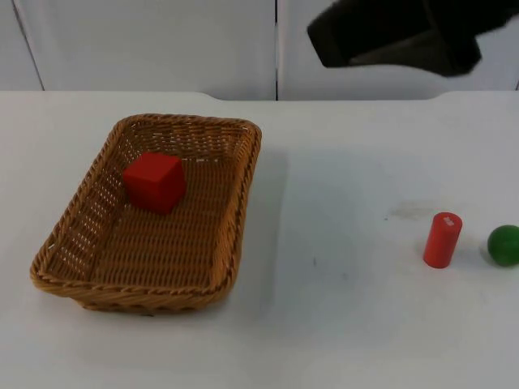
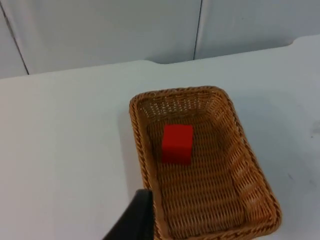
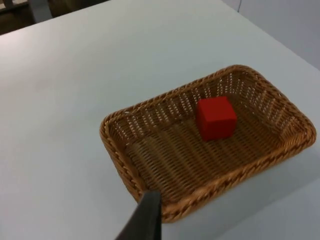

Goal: Pick up the basket with the left hand and place the object to the left of the red cylinder into the basket with the right hand.

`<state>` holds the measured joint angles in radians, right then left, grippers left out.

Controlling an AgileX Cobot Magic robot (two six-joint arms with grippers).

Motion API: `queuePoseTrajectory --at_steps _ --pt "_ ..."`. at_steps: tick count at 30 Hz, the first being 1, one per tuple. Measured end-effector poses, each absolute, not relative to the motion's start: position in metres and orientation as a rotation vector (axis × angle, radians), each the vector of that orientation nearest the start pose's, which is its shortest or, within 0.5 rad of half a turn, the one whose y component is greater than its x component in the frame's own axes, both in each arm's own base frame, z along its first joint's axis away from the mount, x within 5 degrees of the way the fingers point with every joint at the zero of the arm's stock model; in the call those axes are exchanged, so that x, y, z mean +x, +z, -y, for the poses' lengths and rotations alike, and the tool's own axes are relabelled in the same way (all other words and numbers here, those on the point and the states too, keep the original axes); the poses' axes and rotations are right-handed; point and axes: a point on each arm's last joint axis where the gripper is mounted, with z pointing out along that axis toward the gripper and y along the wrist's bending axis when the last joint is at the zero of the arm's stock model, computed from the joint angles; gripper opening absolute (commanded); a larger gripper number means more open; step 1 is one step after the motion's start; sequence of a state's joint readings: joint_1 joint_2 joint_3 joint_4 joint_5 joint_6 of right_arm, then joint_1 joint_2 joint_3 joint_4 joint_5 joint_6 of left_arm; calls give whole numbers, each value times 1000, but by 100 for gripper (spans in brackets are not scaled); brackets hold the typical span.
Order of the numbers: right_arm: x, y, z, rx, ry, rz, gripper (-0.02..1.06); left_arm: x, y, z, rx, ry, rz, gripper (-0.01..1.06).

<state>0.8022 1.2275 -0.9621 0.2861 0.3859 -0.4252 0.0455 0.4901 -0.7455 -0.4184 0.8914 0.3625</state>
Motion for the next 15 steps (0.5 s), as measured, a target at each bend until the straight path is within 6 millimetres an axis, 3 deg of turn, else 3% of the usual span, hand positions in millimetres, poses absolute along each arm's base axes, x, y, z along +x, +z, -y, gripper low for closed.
queuePoseTrajectory --at_steps 4,9,15 --pt "174 327 -193 -1044 490 -1878 87 64 346 25 226 -249 -2023 105" --pt "162 322 -180 -1018 499 -1871 87 47 319 25 179 -259 -2041 105" --pt "150 319 -168 -1006 504 -1859 87 32 311 20 120 -211 -2032 105"
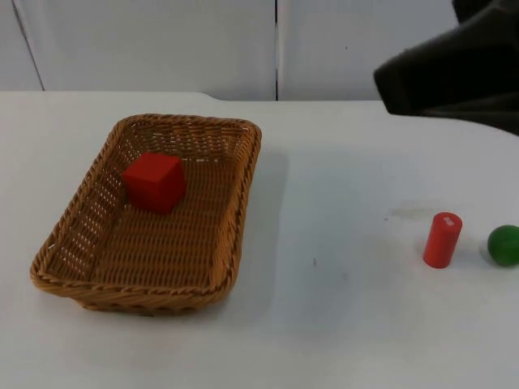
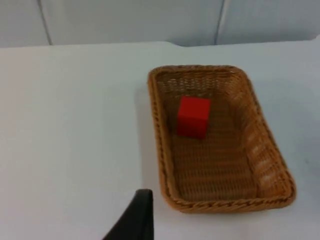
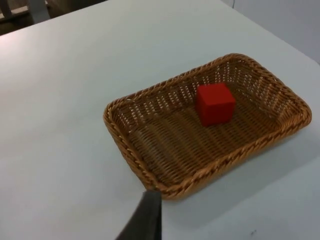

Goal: Pick up the basket with the left hand and place the object to the left of the red cylinder into the basket with the right hand.

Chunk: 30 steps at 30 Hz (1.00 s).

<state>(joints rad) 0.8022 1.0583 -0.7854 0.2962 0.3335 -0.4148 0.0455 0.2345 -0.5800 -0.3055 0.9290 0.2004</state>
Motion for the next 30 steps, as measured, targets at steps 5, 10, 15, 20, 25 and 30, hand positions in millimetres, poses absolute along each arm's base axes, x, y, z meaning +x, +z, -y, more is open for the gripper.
queuePoseTrajectory --at_steps 5,10,15,20,25,30 --pt "132 321 -149 -979 520 -1822 87 14 305 15 67 -148 -2023 105" --pt "115 328 -132 -954 538 -1770 87 4 293 12 59 -101 -2024 105" --pt "97 338 -115 -949 558 -1719 87 -4 285 12 56 -93 -2011 105" --pt "78 346 -98 -956 575 -1678 87 -5 277 12 53 -95 -2051 105" --pt "60 350 -81 -970 577 -1642 87 -4 276 11 52 -86 -2055 105" --pt "41 348 -64 -1013 574 -1643 87 -4 276 11 52 -86 -2055 105"
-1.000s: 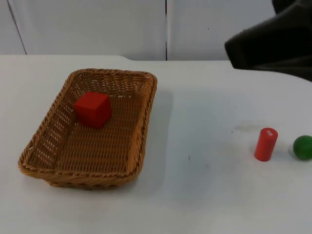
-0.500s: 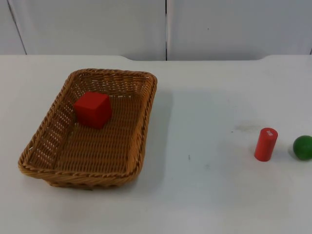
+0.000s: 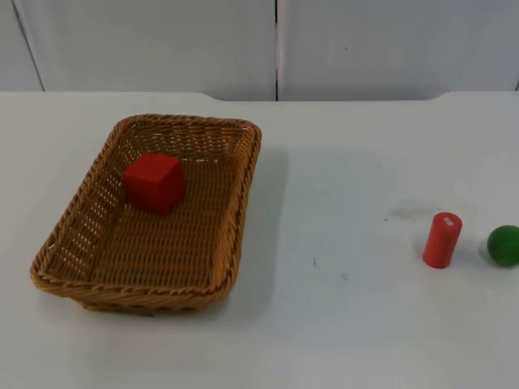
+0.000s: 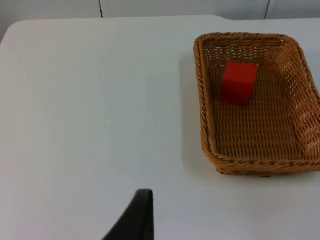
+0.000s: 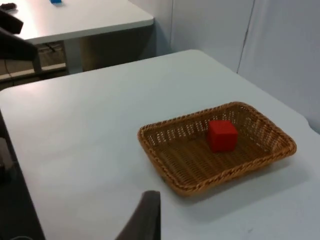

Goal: Pick up the basket with the left hand and place the object to the left of the red cylinder into the basket with the right hand.

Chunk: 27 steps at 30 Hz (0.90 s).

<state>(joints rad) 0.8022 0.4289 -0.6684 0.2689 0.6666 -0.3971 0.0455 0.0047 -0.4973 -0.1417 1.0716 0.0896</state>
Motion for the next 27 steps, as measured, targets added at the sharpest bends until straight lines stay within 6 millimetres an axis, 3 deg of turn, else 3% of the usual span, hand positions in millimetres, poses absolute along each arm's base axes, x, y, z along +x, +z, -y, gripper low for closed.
queuePoseTrajectory --at_steps 15,27 --pt "15 341 -33 -1006 539 -1678 87 -4 276 8 -13 -74 -2059 105" --pt "2 310 -15 -929 562 -1773 87 -4 276 8 -13 -74 -2059 105"
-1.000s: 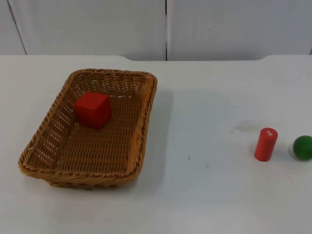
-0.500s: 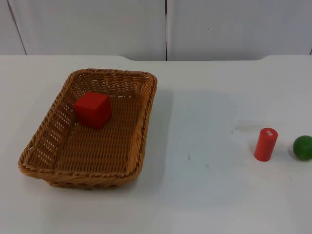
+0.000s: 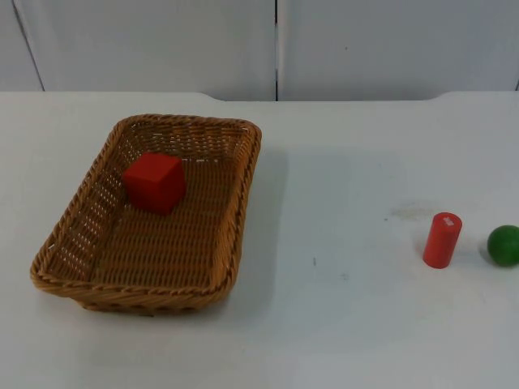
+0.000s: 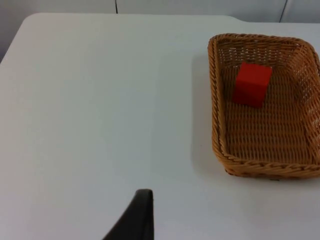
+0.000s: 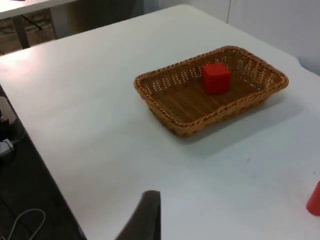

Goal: Pick up the basket with the left hand and place the object to the left of the red cylinder into the basket with the right hand.

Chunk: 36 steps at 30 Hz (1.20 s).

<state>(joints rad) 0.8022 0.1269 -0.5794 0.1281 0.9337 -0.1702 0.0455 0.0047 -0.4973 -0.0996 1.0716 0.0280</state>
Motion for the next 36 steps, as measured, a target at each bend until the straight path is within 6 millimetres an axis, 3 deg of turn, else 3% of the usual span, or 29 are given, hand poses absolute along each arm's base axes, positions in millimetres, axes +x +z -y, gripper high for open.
queuePoseTrajectory --at_steps 11,28,30,33,36 --pt "-6 283 6 -810 498 -1911 87 -4 276 8 -13 -74 -2059 105" --pt "-5 280 5 -811 497 -1928 87 -4 276 8 -13 -72 -2059 105" --pt "-5 280 5 -811 497 -1928 89 -4 276 8 -13 -72 -2059 105" --pt "-5 279 5 -817 493 -1927 106 -4 276 8 -13 -72 -2059 105" --pt "-5 279 5 -817 493 -1927 105 -4 276 8 -13 -72 -2059 105"
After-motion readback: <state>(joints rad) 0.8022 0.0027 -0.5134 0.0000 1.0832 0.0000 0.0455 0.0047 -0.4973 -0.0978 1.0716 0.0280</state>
